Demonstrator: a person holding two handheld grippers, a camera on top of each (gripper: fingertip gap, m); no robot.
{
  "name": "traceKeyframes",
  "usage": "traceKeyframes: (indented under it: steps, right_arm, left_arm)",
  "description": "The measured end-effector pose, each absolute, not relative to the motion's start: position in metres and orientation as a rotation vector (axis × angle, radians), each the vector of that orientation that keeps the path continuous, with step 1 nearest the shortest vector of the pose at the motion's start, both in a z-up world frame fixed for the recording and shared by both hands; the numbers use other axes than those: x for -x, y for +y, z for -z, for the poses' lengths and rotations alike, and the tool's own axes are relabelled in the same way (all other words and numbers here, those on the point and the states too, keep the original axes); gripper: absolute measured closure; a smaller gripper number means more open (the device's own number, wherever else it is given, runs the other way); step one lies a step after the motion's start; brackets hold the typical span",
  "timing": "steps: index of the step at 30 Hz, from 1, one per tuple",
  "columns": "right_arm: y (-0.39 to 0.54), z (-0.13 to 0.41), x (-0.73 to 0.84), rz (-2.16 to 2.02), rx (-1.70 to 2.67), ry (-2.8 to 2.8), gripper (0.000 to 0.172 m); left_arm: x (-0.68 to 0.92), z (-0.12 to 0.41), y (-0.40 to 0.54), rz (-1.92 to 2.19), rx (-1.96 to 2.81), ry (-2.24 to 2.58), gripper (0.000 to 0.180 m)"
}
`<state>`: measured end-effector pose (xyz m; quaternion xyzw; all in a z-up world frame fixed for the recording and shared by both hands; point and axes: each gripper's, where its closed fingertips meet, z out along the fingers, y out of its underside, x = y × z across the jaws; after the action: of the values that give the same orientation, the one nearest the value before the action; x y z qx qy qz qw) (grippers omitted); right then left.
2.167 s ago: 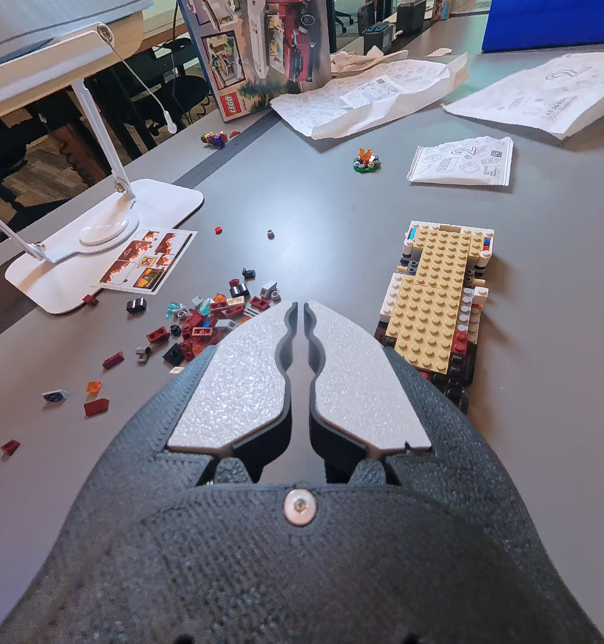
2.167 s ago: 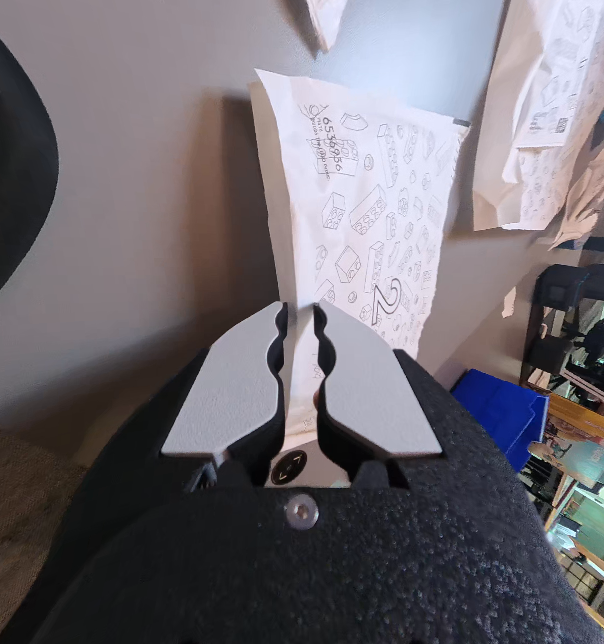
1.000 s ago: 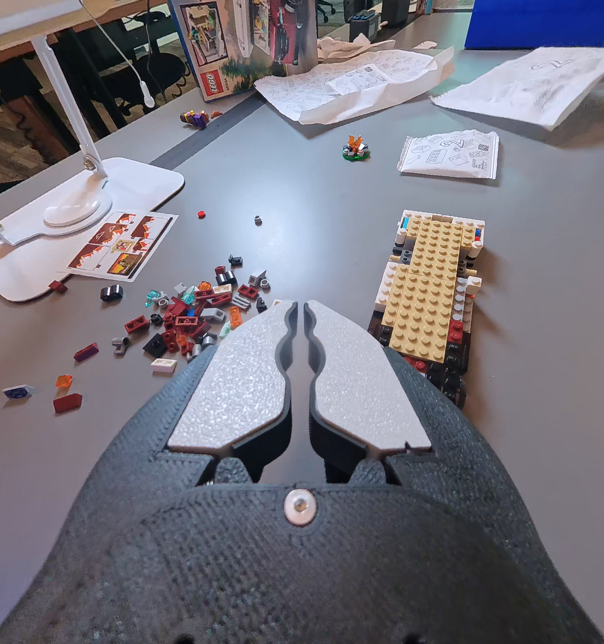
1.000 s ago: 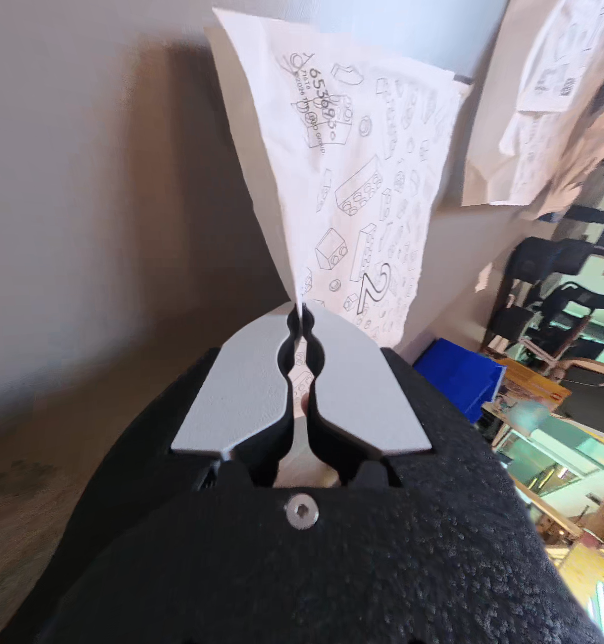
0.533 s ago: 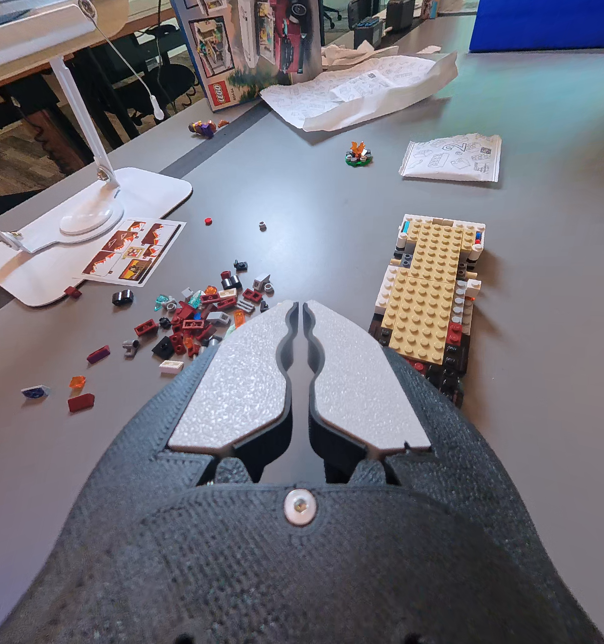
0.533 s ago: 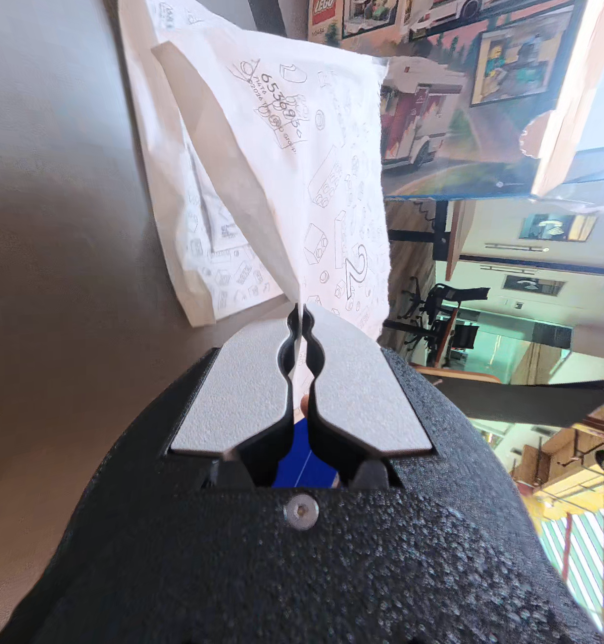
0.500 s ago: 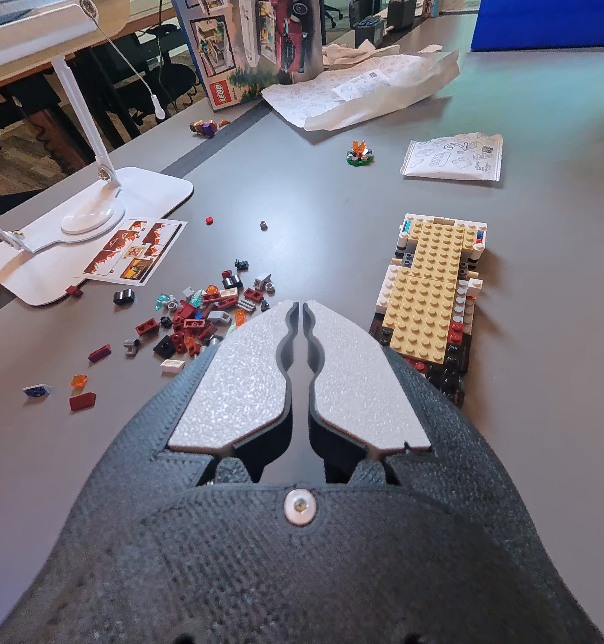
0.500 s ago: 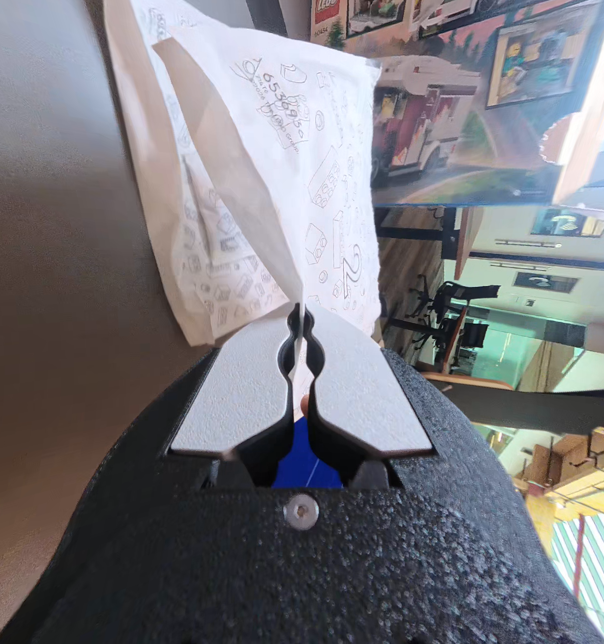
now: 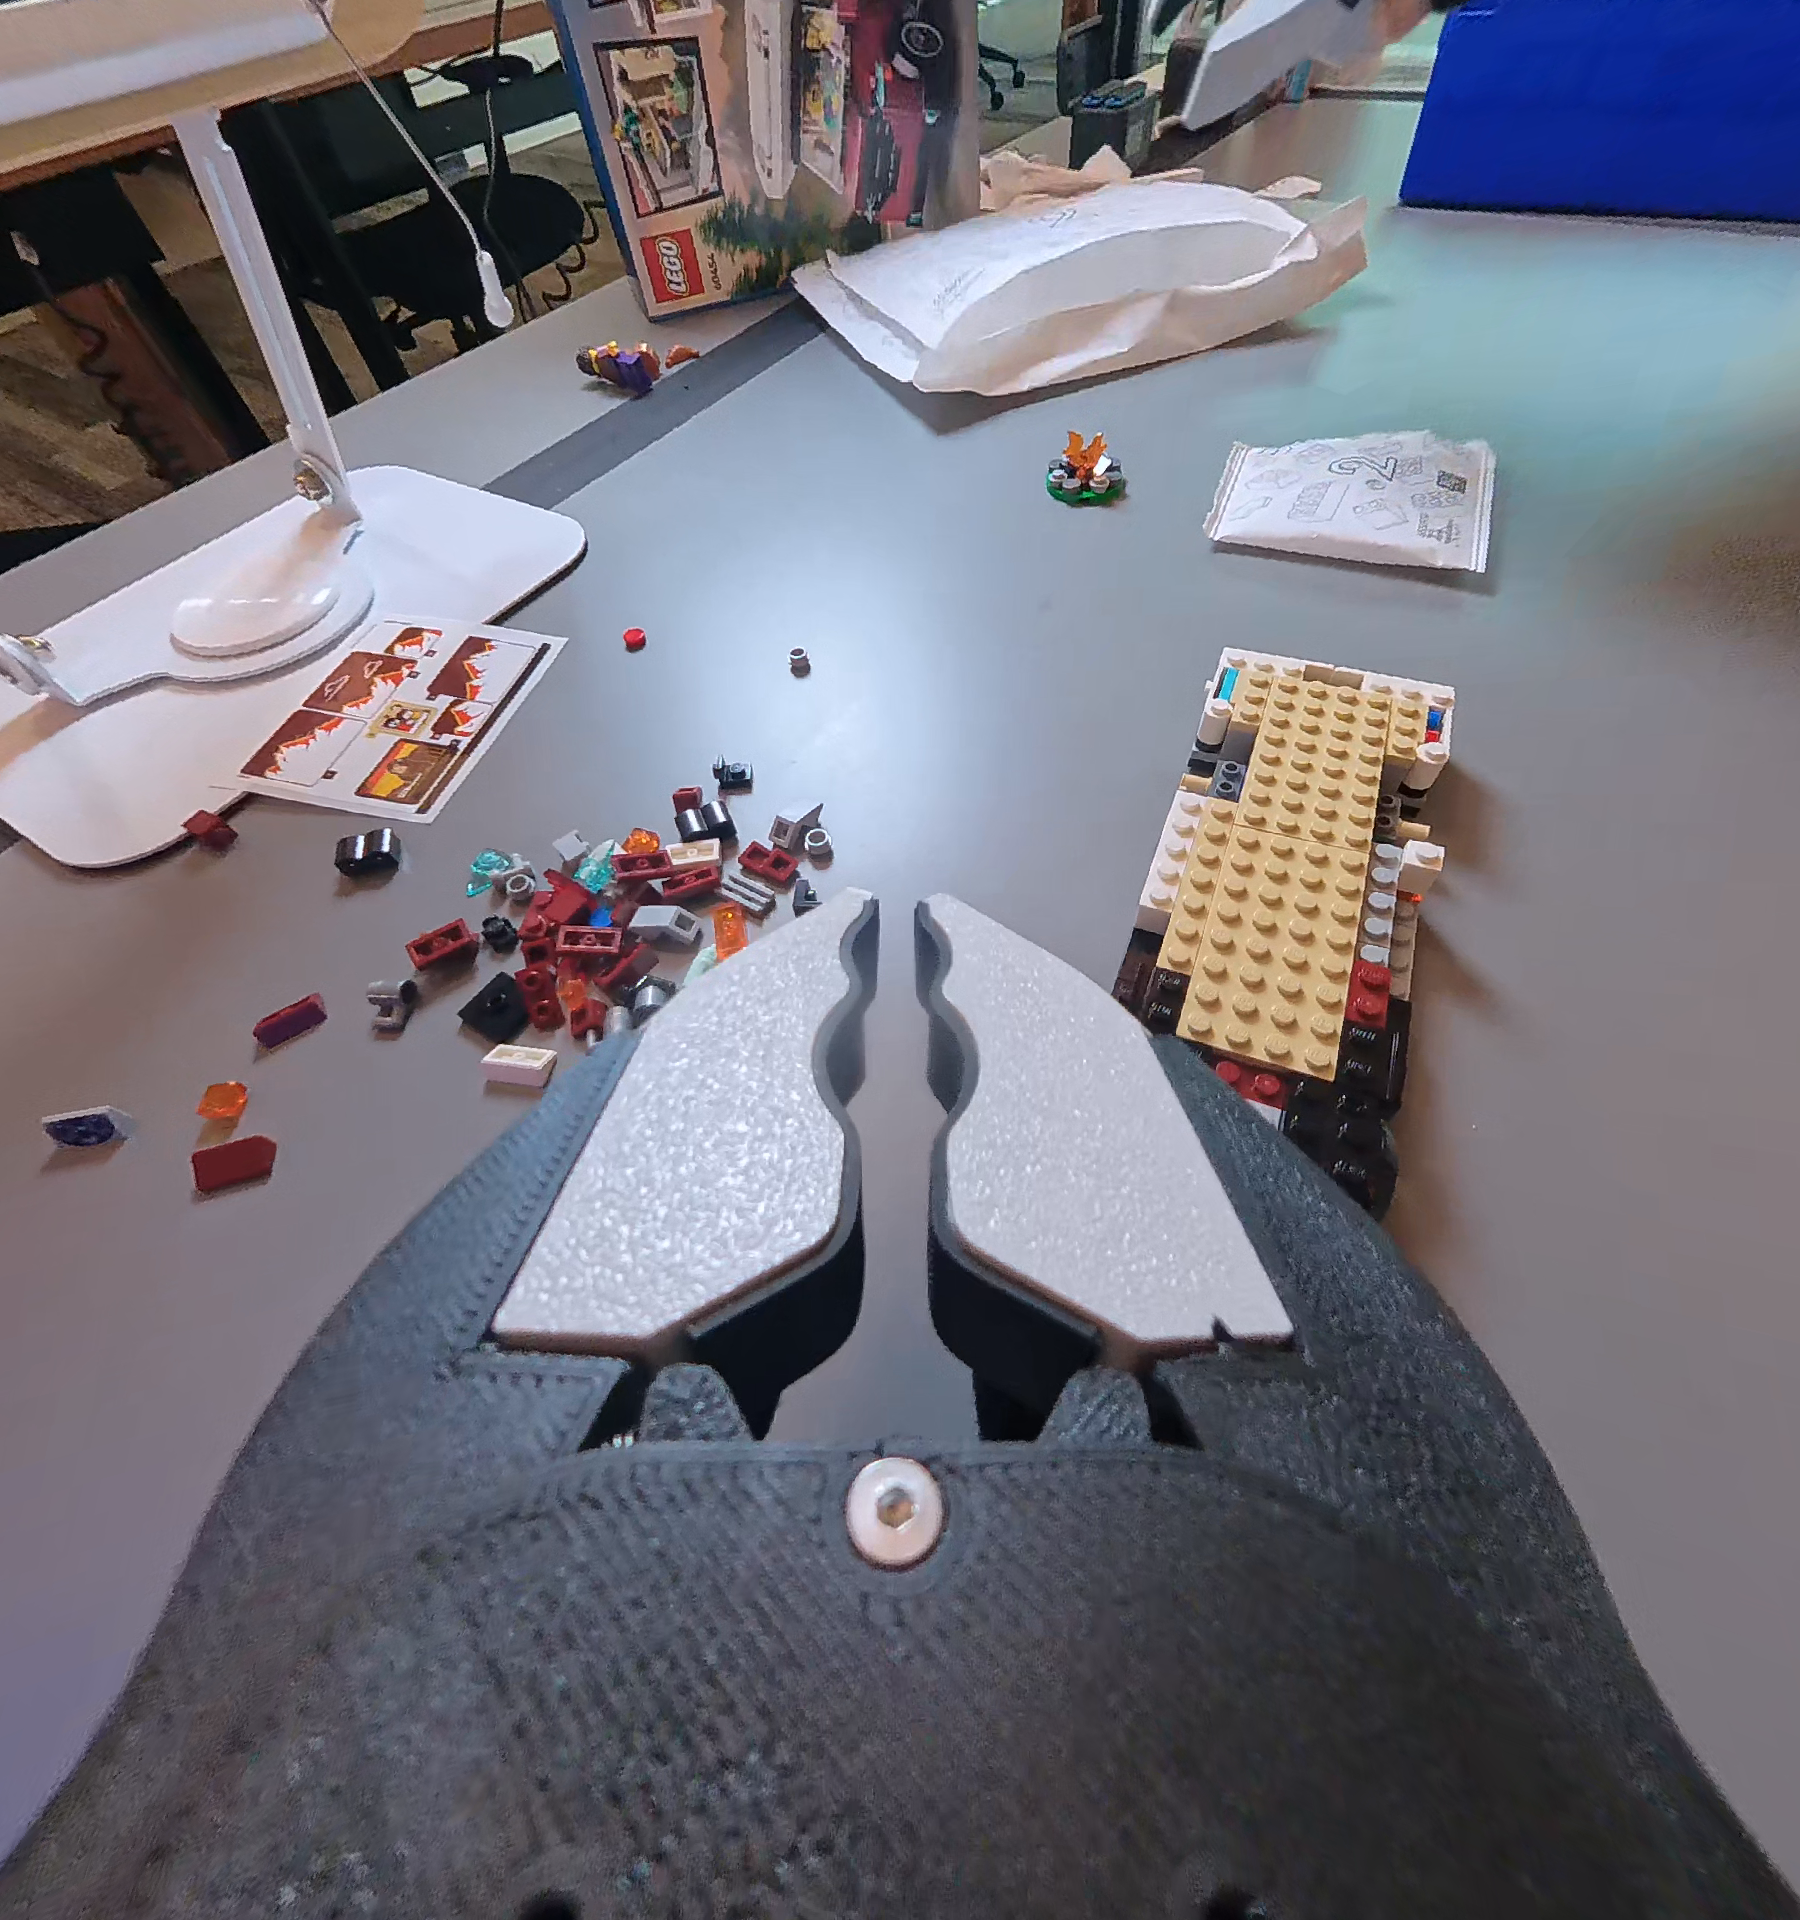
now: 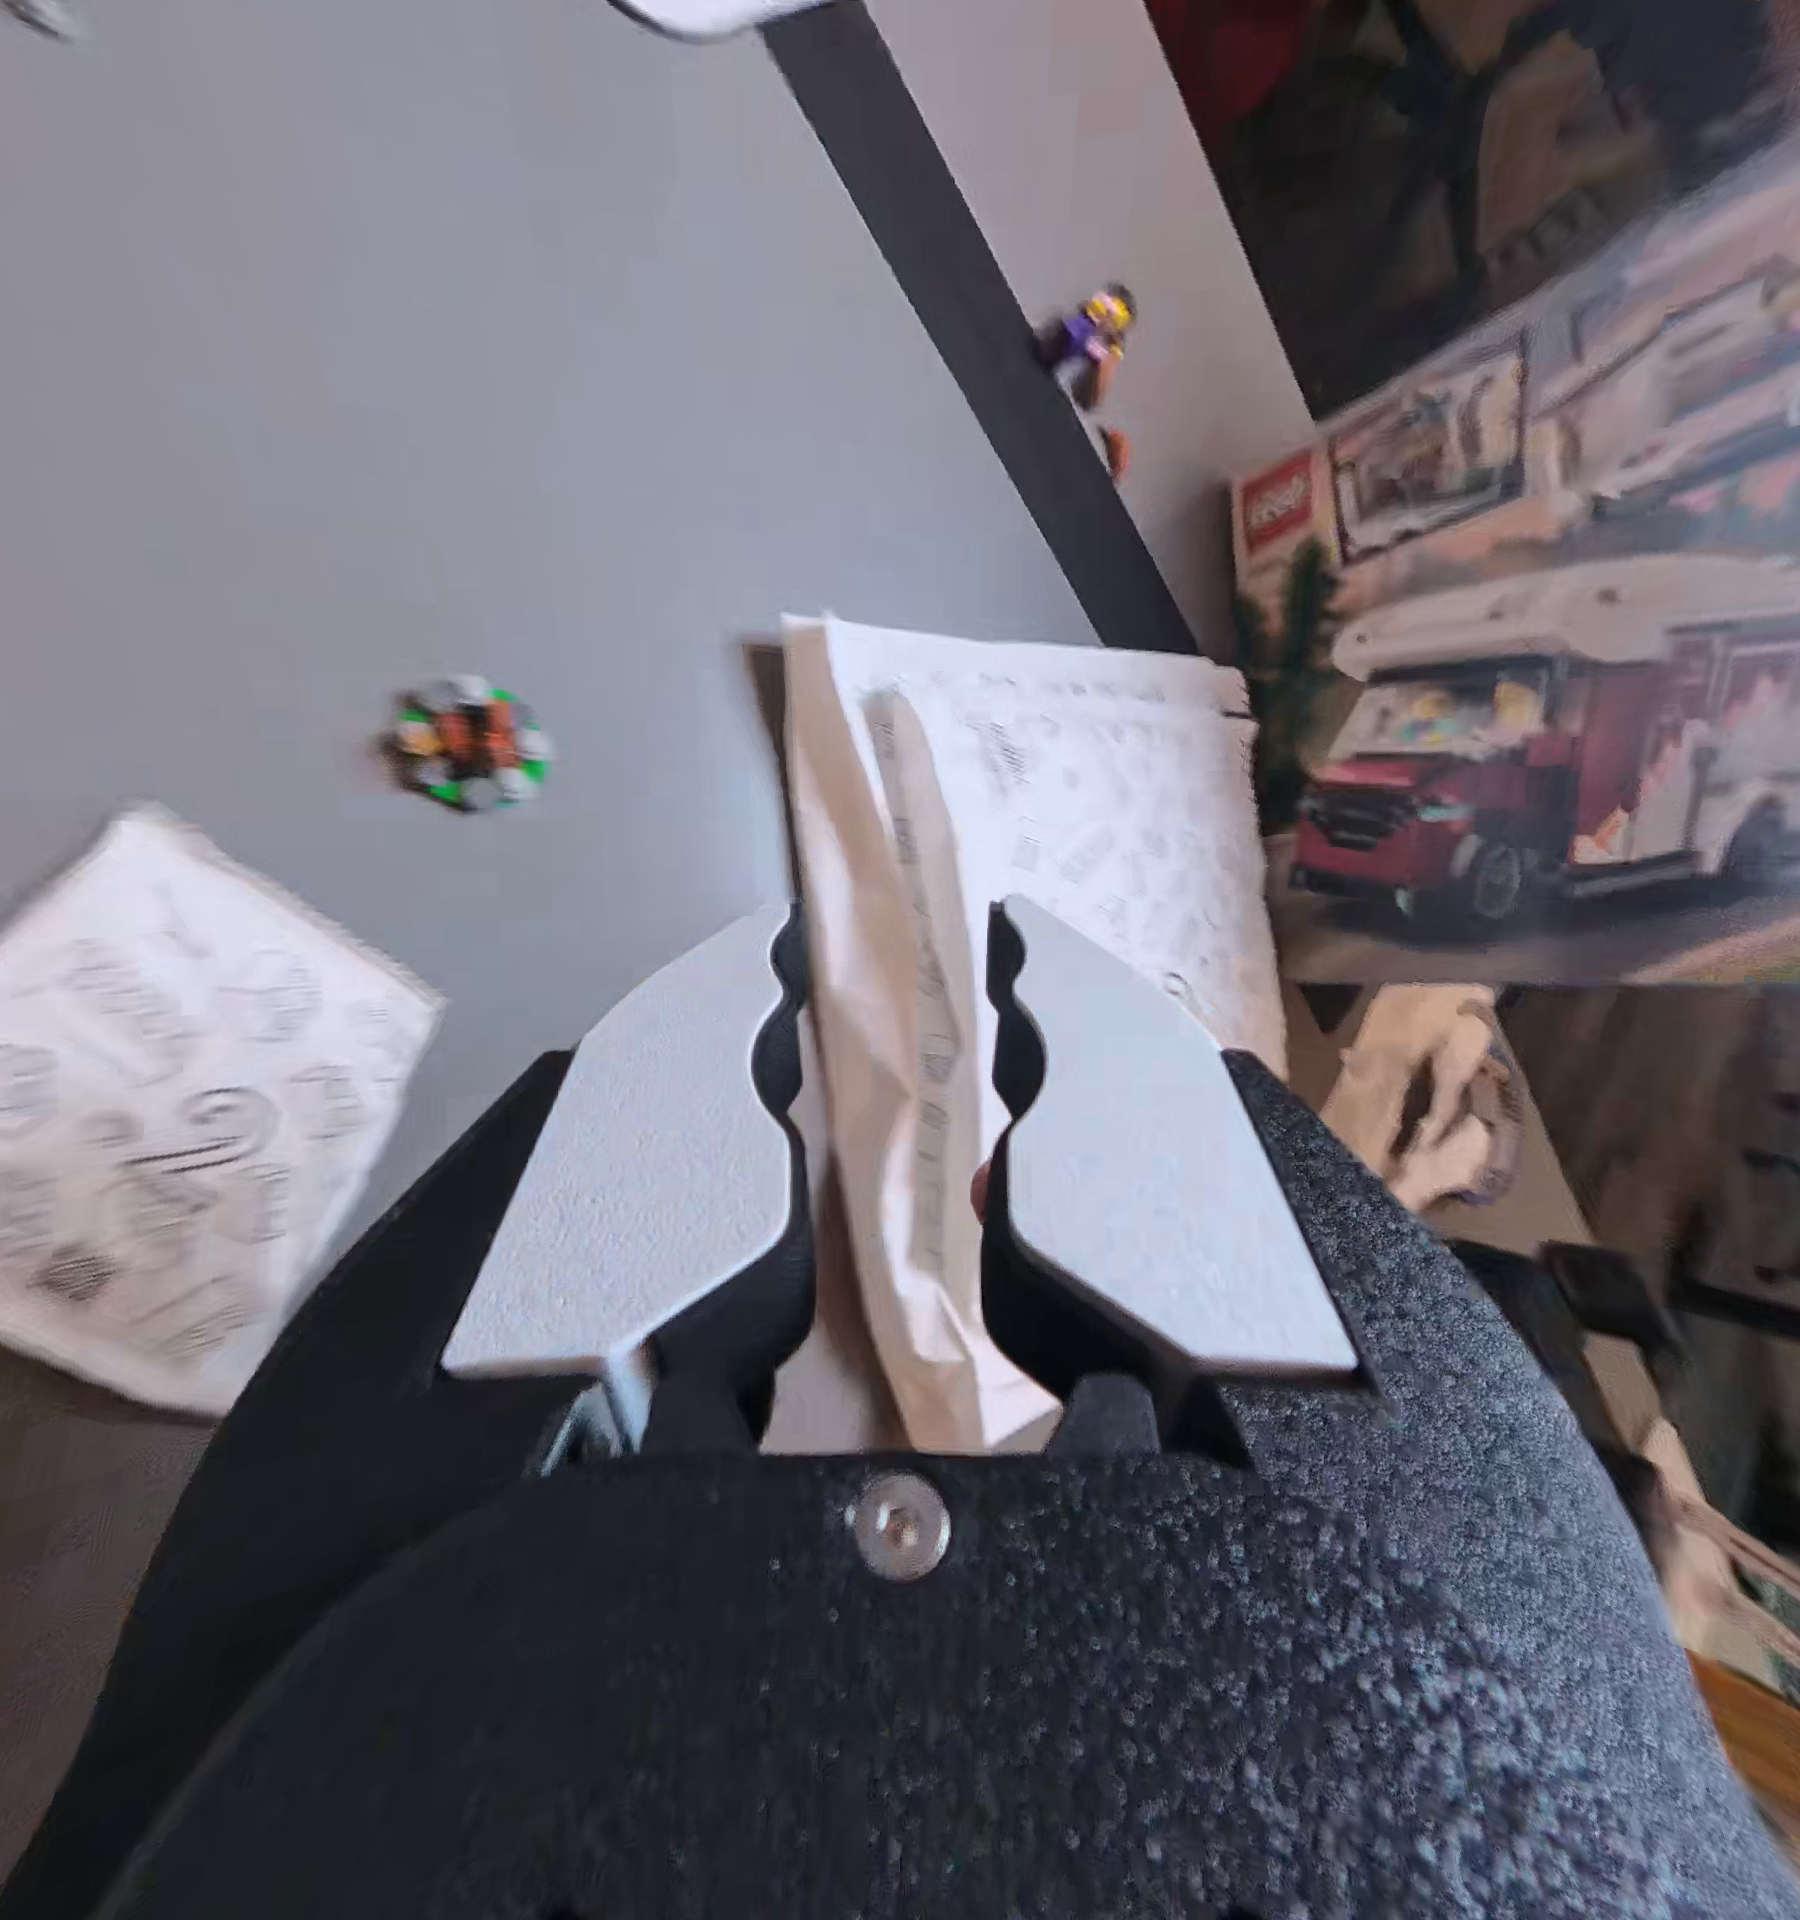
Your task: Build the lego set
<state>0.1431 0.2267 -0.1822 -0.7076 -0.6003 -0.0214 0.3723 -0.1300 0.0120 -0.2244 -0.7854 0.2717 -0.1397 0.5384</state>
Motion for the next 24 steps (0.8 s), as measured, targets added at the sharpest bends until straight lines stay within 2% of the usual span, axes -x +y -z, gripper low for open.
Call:
traceKeyframes:
  steps: [4, 8, 10, 16, 24]
  right_arm:
    - [0.151, 0.202, -0.126, -0.263, 1.842, -1.596, 0.137]
    - [0.101, 0.249, -0.134, -0.392, 1.948, -1.629, 0.118]
    - [0.087, 0.267, -0.139, -0.364, 1.938, -1.673, 0.116]
    - [0.08, 0.283, -0.145, -0.289, 1.986, -1.707, 0.127]
    - [0.102, 0.278, -0.18, -0.282, 2.137, -1.6, 0.126]
  left_arm:
    - [0.129, 0.223, 0.012, 0.332, 1.865, 0.648, 0.173]
    - [0.129, 0.22, 0.011, 0.319, 1.856, 0.645, 0.173]
    - [0.129, 0.22, 0.011, 0.316, 1.857, 0.644, 0.173]
    - [0.127, 0.224, 0.011, 0.296, 1.87, 0.654, 0.173]
    - [0.133, 0.221, 0.009, 0.28, 1.862, 0.629, 0.173]
